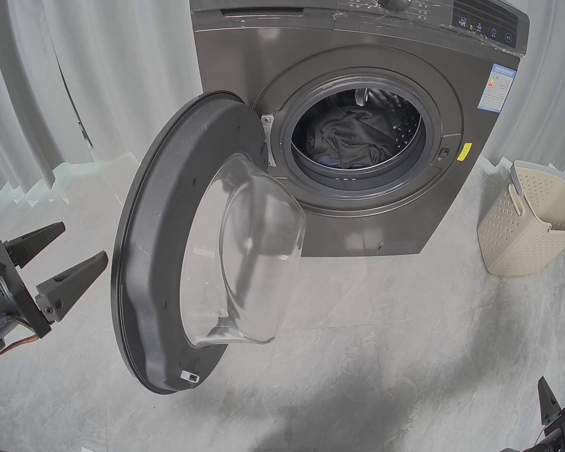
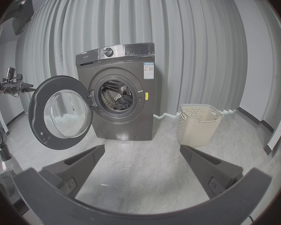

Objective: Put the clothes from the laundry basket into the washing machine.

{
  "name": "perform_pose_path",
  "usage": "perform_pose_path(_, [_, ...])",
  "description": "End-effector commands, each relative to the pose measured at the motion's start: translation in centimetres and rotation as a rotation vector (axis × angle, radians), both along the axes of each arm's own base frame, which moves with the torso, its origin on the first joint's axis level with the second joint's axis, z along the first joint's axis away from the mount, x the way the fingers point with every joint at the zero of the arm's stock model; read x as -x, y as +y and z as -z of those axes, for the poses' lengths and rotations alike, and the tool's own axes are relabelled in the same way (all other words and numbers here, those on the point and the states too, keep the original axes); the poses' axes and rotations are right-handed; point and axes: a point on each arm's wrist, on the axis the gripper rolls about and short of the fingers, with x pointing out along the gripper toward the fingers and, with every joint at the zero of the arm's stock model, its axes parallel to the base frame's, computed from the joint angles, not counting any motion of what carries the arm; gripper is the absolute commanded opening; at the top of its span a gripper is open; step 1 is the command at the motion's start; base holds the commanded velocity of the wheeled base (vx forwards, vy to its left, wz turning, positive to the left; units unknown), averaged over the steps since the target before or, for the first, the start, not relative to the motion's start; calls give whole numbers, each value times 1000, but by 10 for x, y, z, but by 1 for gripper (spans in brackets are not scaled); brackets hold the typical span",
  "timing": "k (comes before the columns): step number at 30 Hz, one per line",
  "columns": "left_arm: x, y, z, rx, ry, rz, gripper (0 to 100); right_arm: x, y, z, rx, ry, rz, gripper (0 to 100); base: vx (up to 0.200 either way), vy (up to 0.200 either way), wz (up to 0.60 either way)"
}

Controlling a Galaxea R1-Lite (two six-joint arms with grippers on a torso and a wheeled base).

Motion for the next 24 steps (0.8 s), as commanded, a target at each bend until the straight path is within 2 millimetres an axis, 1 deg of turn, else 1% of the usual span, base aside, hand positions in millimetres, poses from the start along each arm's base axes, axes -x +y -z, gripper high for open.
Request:
perform_pose_path(1, [-9,8,10,-23,42,-83,100,0,0,4,0,2,0,100,0,0,0])
perform_pose_path(5, [-13,7,15,-32,71,-83,100,0,0,4,0,2,0,100,0,0,0])
perform_pose_path(7, [-17,5,23,-49,107,-70,100,0,0,4,0,2,0,100,0,0,0])
perform_pose_path(10, [-21,1,29,-77,130,-46,100,0,0,4,0,2,0,100,0,0,0])
perform_pose_path(14, [-26,-14,33,-87,153,45,100,0,0,4,0,2,0,100,0,0,0])
perform_pose_path(19, [-30,-27,33,-96,168,112,100,0,0,4,0,2,0,100,0,0,0])
perform_pose_path(20, [-33,-34,31,-97,169,137,100,0,0,4,2,2,0,100,0,0,0])
perform_pose_path(21, [-35,-37,30,-98,167,146,100,0,0,4,2,2,0,100,0,0,0])
perform_pose_path(24, [-48,-51,26,-77,172,168,100,0,0,4,2,2,0,100,0,0,0])
